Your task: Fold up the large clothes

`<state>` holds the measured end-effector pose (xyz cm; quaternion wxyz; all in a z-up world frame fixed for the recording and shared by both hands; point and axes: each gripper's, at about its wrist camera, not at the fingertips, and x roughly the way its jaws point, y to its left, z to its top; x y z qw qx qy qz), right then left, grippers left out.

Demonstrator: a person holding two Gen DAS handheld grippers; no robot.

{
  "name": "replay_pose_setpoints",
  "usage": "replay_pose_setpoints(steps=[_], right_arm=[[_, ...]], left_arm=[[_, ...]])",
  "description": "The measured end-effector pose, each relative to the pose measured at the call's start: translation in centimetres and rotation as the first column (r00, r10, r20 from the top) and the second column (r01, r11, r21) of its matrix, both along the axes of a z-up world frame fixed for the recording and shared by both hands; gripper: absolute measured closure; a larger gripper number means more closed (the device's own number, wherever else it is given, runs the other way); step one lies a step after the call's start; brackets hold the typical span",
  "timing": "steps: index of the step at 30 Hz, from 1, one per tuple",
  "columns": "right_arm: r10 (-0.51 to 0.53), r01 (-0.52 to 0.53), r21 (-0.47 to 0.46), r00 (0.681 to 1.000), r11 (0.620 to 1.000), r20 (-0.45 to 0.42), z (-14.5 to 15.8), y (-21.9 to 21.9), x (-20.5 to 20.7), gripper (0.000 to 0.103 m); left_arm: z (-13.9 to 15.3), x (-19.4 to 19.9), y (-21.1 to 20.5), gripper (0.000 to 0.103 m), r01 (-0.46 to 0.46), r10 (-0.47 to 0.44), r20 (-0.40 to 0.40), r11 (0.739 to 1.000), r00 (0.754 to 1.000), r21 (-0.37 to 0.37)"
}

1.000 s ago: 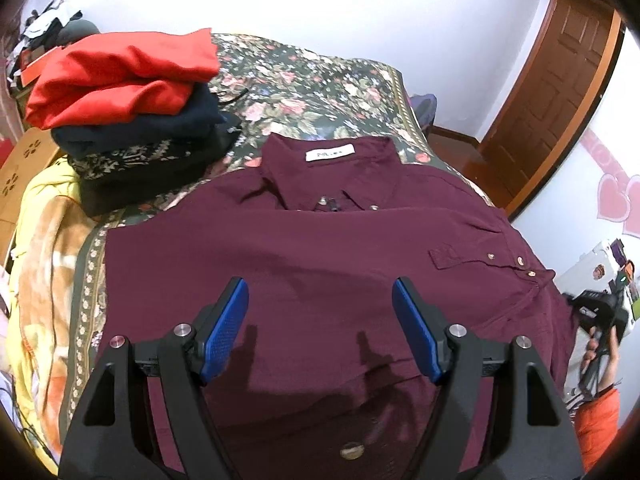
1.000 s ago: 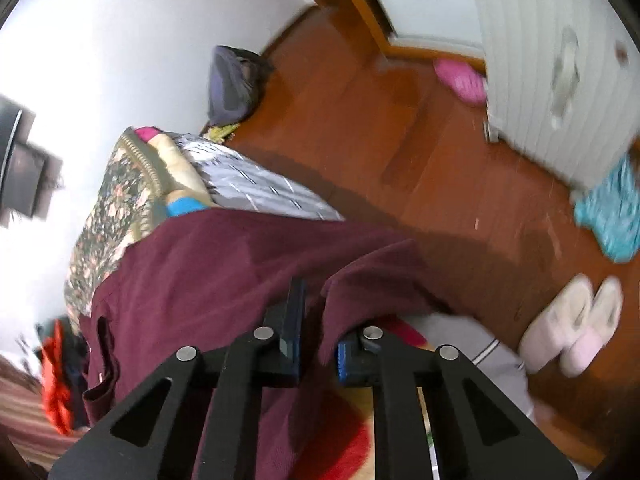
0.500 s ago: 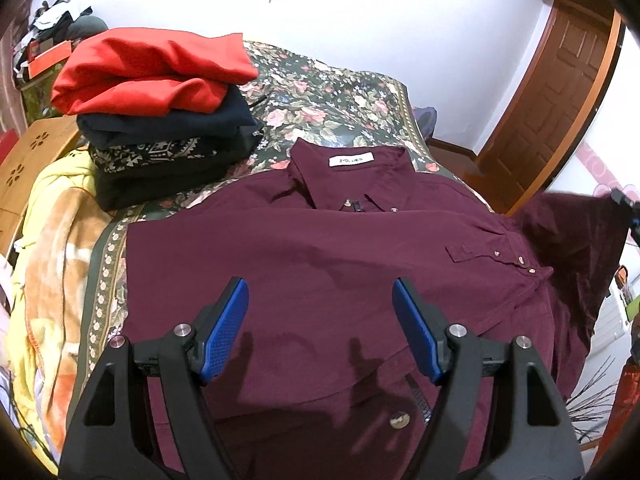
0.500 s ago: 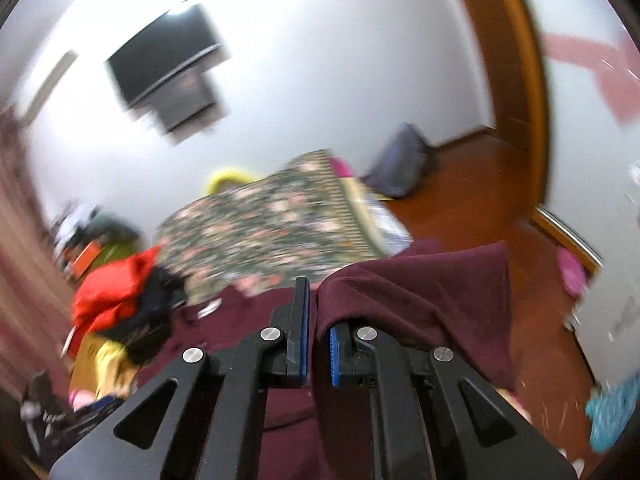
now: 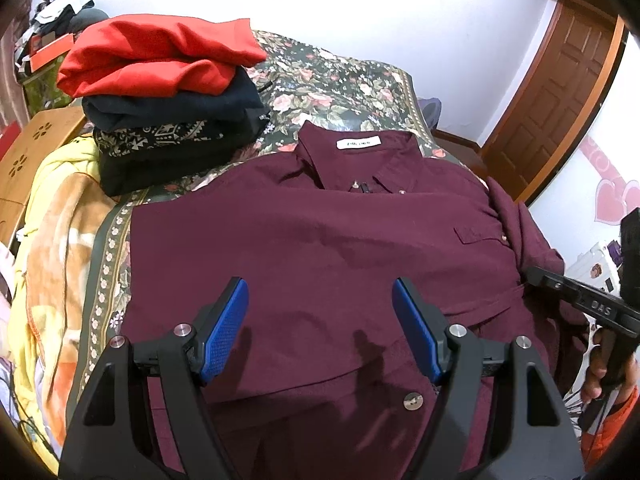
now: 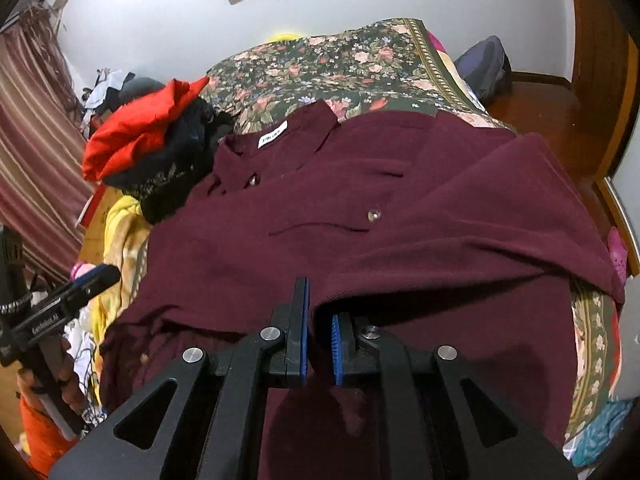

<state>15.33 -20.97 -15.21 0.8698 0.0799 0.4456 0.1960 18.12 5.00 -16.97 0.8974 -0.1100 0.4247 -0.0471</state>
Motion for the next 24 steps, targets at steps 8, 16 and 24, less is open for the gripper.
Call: replay_pose_setpoints(steps=[8, 16, 24], right_arm=[[-0.039, 0.039, 0.008, 0.998, 0.999, 0.048, 3.0, -2.8, -1.7, 0.066], [-0.347, 0.332, 0.151, 0.934, 0.931, 0.083, 4.0, -12.0, -2.3, 0.053], [-0.579, 0.600, 0.222, 0.800, 0.769, -0.159, -2.3, -18.9, -0.6, 0.053]], left_arm=[[0.3, 1.1, -2.4, 0.030, 0.041, -0.040, -0.008, 0.999, 0.999, 0.029], [0.9, 2.5, -4.7, 0.030, 0.063, -0.063, -0.004, 0.996, 0.998, 0.063], [0.8, 3.3, -6.3, 0.030, 0.075, -0.074, -0.018, 0.993, 0.997, 0.086]])
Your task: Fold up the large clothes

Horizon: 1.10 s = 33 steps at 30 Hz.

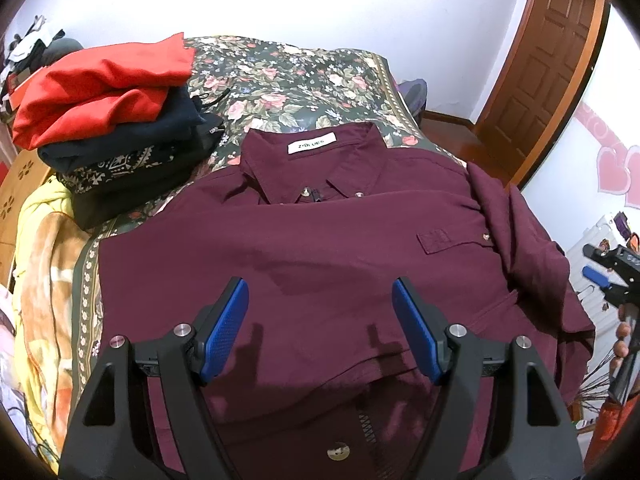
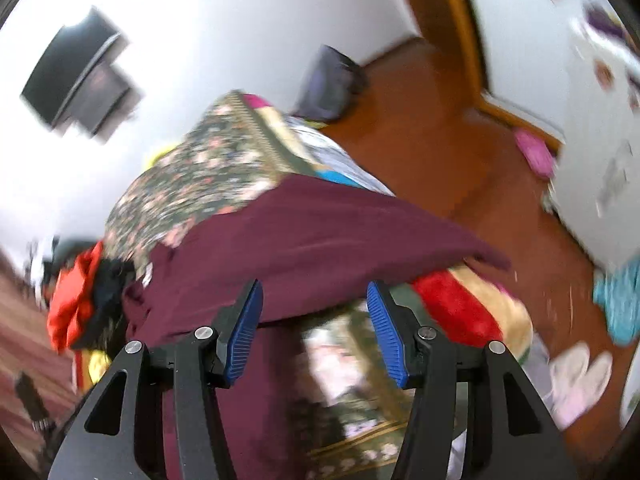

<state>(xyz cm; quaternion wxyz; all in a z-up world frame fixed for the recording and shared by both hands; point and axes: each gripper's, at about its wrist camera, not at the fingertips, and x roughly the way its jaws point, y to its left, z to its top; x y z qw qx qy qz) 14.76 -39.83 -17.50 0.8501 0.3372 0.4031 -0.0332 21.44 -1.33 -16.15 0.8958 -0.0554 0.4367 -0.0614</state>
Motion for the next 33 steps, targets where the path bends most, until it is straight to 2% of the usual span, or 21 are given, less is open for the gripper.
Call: replay_pose_setpoints(steps=[4, 7, 13, 14, 15, 16, 19, 20, 21, 27, 33], right_arm=[[-0.040, 0.046, 0.120, 0.998, 0.992, -0.053, -2.9, -0.8, 0.5, 0.053], [-0.046, 0.057, 0.204, 0.997, 0.977, -0.057, -4.4, -1.3, 1.3, 0.053], [-0.099, 0.107, 0.236, 0.994, 0.966, -0.046, -5.4, -2.6, 3.2, 0.053], [-0.109, 0.118, 0.230, 0.993, 0.966, -0.049, -5.5, -2.8, 3.3, 0.059], [-0.119, 0.128, 0.210, 0.991, 0.969, -0.056, -5.3, -2.9, 3.5, 0.071], [-0.113, 0.122, 0.179, 0.992, 0.976, -0.062, -4.9, -2.9, 3.7, 0.074], [-0.104, 0.106, 0.089, 0.994, 0.990, -0.029, -2.6, -2.7, 3.8, 0.083], [-0.093, 0.093, 0.070, 0.996, 0.993, -0.006, -1.9, -2.6, 3.9, 0.091], [-0.081, 0.080, 0.057, 0.997, 0.995, 0.017, -0.8, -2.5, 3.9, 0.095], [0.013, -0.004, -0.043, 0.975, 0.999, 0.221, 7.5, 0.5, 3.4, 0.096], [0.195, -0.166, -0.108, 0.905, 0.980, 0.377, 14.7, 6.8, 2.7, 0.096]], left_arm=[[-0.3, 0.3, -0.2, 0.030, 0.000, 0.000, -0.018, 1.000, 1.000, 0.004], [-0.6, 0.5, -0.1, 0.030, -0.010, 0.010, -0.028, 1.000, 1.000, -0.002], [-1.1, 0.5, 0.7, 0.030, -0.040, 0.039, -0.039, 0.999, 0.998, -0.016], [-1.1, 0.4, 0.9, 0.030, -0.044, 0.043, -0.039, 0.999, 0.998, -0.017], [-1.1, 0.3, 1.1, 0.030, -0.048, 0.047, -0.036, 0.999, 0.998, -0.018], [-1.0, 0.2, 1.3, 0.030, -0.051, 0.051, -0.032, 0.999, 0.998, -0.019], [-0.7, -0.2, 2.1, 0.030, -0.063, 0.063, -0.016, 0.998, 0.998, -0.017], [-0.6, -0.4, 2.5, 0.030, -0.067, 0.066, -0.009, 0.998, 0.998, -0.015], [-0.5, -0.6, 2.8, 0.030, -0.069, 0.069, -0.003, 0.998, 0.998, -0.013], [0.0, -1.9, 4.8, 0.030, -0.082, 0.083, 0.031, 0.996, 0.996, -0.027], [0.7, -3.7, 7.4, 0.030, -0.114, 0.118, 0.075, 0.992, 0.990, -0.059]])
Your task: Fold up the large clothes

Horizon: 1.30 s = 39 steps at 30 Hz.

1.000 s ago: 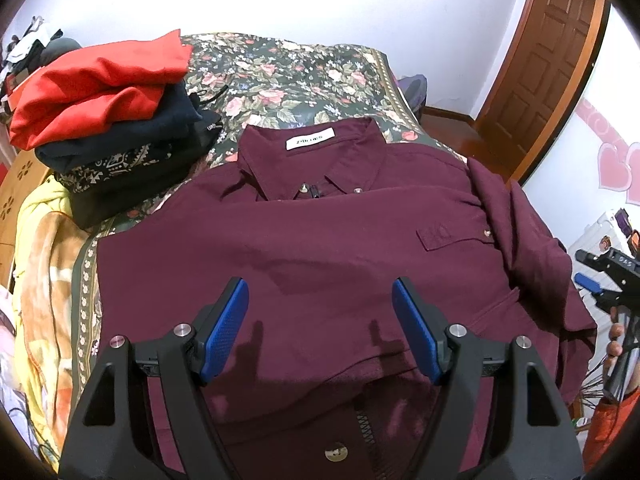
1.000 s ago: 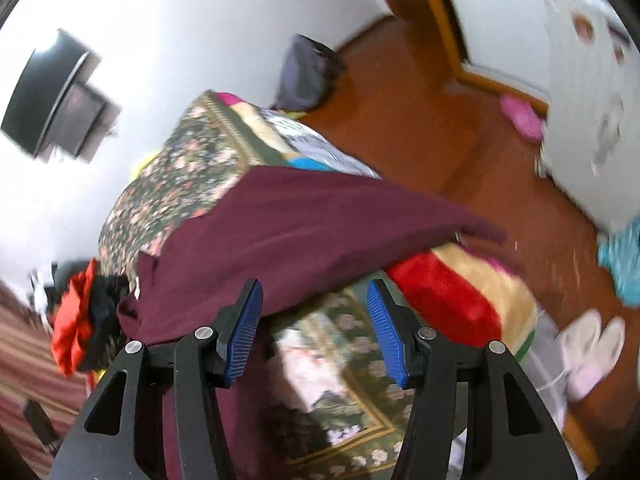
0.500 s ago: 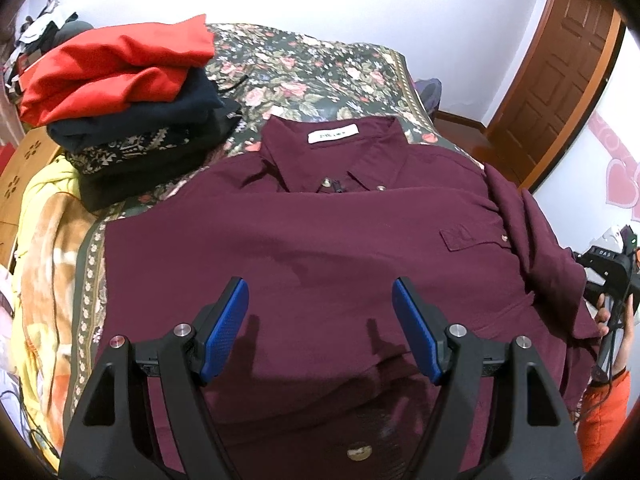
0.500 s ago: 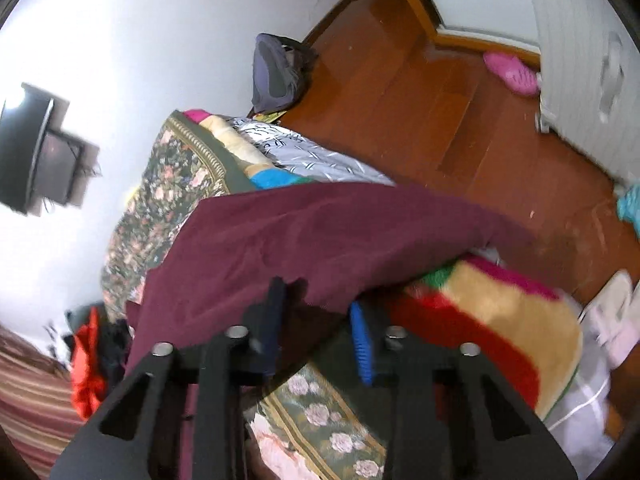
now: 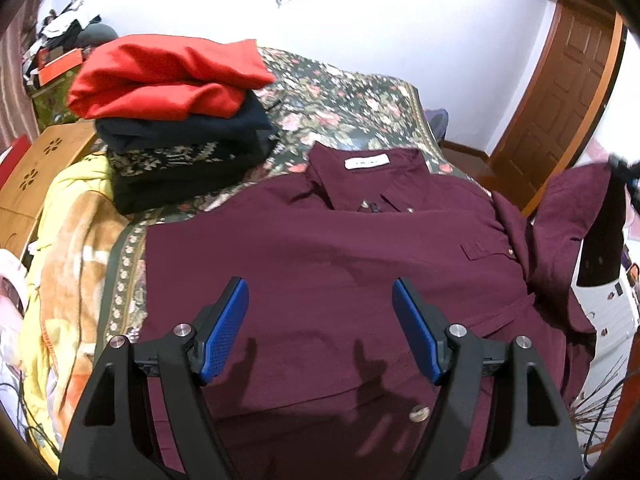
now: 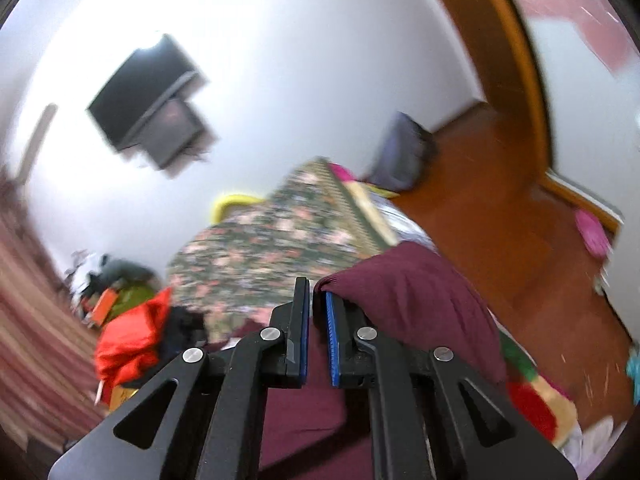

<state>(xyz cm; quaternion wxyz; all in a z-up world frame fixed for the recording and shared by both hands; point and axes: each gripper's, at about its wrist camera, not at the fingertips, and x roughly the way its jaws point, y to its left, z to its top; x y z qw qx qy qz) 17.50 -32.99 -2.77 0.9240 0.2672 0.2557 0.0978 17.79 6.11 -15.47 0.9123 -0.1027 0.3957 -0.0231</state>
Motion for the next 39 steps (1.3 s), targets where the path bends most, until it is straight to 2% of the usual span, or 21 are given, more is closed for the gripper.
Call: replay_pose_setpoints(steps=[5, 8, 11, 13, 16, 21, 23, 27, 30, 33, 35, 37, 39], right_arm=[[0.178, -0.176, -0.049, 0.982, 0.983, 0.058, 2.7, 6.8, 0.2, 0.096], [0.305, -0.300, -0.072, 0.950, 0.951, 0.062, 3.0, 11.6, 0.2, 0.096], [0.406, -0.402, -0.090, 0.913, 0.911, 0.035, 2.0, 15.7, 0.6, 0.096], [0.480, -0.478, -0.104, 0.877, 0.872, -0.013, 0.4, 19.0, 0.7, 0.096], [0.581, -0.591, -0.101, 0.806, 0.800, -0.114, -3.0, 23.2, 0.8, 0.096], [0.668, -0.721, -0.107, 0.679, 0.685, -0.304, -9.1, 28.1, 0.2, 0.097], [0.669, -0.741, -0.111, 0.651, 0.662, -0.359, -11.2, 29.1, -0.3, 0.097], [0.663, -0.761, -0.114, 0.619, 0.639, -0.421, -12.4, 29.8, -0.6, 0.096], [0.649, -0.762, -0.160, 0.626, 0.627, -0.433, -11.4, 29.7, -1.3, 0.096], [0.644, -0.746, -0.204, 0.656, 0.635, -0.393, -9.8, 28.3, -1.7, 0.094], [0.623, -0.712, -0.232, 0.696, 0.663, -0.356, -8.7, 26.8, -1.6, 0.087], [0.587, -0.660, -0.272, 0.750, 0.701, -0.305, -7.5, 24.4, -1.6, 0.075], [0.536, -0.594, -0.310, 0.804, 0.743, -0.256, -6.6, 22.0, -1.6, 0.059]], left_arm=[[0.4, -1.6, 2.7, 0.030, -0.053, 0.053, 0.032, 0.998, 0.998, -0.023], [0.5, -2.6, 4.5, 0.030, -0.093, 0.095, 0.044, 0.995, 0.995, -0.043], [0.6, -3.5, 6.1, 0.030, -0.127, 0.129, 0.050, 0.991, 0.990, -0.050], [0.6, -4.2, 6.9, 0.030, -0.146, 0.149, 0.052, 0.988, 0.987, -0.052], [0.5, -5.0, 7.9, 0.030, -0.172, 0.174, 0.050, 0.984, 0.983, -0.054], [0.2, -5.9, 8.6, 0.030, -0.191, 0.193, 0.036, 0.980, 0.980, -0.052], [0.2, -6.1, 8.5, 0.030, -0.191, 0.192, 0.034, 0.980, 0.981, -0.048], [0.4, -6.3, 8.1, 0.030, -0.184, 0.185, 0.036, 0.983, 0.982, -0.020], [0.8, -5.8, 7.4, 0.030, -0.169, 0.169, 0.038, 0.985, 0.985, 0.013], [1.2, -5.1, 6.5, 0.030, -0.147, 0.145, 0.044, 0.989, 0.988, 0.035], [1.5, -4.4, 5.6, 0.030, -0.124, 0.121, 0.049, 0.991, 0.991, 0.052], [1.8, -3.5, 4.3, 0.030, -0.090, 0.086, 0.053, 0.993, 0.995, 0.077], [1.8, -2.5, 2.8, 0.030, -0.046, 0.041, 0.055, 0.993, 0.998, 0.112]])
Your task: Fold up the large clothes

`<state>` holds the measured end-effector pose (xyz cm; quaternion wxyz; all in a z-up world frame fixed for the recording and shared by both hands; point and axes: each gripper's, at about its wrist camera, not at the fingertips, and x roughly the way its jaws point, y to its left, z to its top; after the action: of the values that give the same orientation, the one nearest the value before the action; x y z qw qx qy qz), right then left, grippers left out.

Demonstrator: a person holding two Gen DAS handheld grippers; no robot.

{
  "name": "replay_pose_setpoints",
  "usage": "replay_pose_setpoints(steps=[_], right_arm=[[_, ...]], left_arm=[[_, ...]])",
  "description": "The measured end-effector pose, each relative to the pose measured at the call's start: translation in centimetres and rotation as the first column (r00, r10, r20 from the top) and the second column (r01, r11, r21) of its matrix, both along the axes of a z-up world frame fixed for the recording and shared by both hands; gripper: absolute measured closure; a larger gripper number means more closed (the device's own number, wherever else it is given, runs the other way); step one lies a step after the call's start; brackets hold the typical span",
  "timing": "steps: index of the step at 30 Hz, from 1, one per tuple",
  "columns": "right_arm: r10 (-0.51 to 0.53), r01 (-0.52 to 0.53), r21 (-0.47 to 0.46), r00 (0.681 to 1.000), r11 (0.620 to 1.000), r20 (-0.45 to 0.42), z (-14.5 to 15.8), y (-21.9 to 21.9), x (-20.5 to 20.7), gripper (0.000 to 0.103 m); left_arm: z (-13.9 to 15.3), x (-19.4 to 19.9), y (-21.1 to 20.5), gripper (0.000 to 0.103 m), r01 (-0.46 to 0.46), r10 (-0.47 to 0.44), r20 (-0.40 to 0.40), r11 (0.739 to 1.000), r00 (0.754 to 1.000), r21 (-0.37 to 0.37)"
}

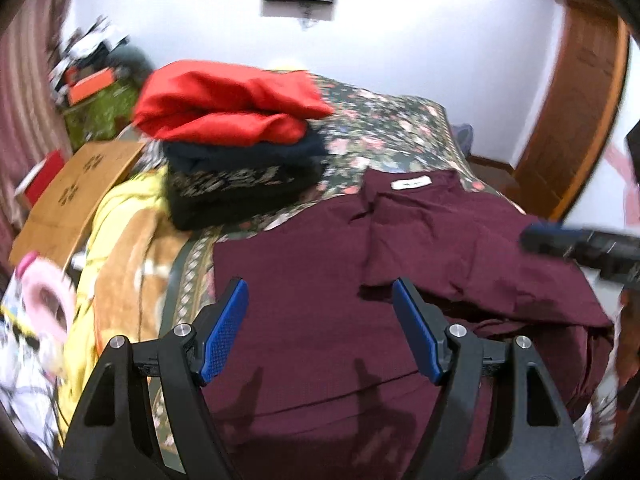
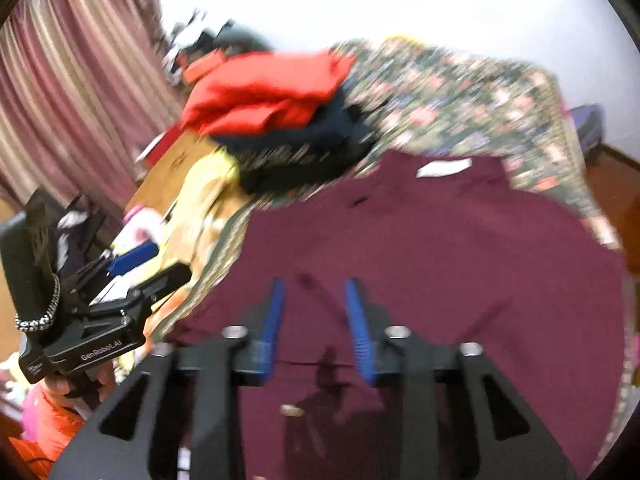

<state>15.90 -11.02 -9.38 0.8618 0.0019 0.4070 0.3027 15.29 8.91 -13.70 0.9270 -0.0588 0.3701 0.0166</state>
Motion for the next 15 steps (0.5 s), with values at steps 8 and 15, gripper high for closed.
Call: replay_pose_setpoints(steps=[8, 15], right_arm=[[-0.270, 0.273, -0.051, 0.961, 0.961, 0.064, 0.0, -9.4, 1.1, 0.053], [-0.420, 0.417, -0.097, 0.907, 0.904, -0.016, -3.6, -14.9, 1.5, 0.053]], left_arm=[[-2.9, 4.5, -6.9, 0.030, 0.203, -0.187, -0.124, 0.971, 0.974, 0.129], [-2.6, 5.7, -12.2, 0.030, 0.361, -0.355, -0.130, 0.932, 0.926, 0.030]])
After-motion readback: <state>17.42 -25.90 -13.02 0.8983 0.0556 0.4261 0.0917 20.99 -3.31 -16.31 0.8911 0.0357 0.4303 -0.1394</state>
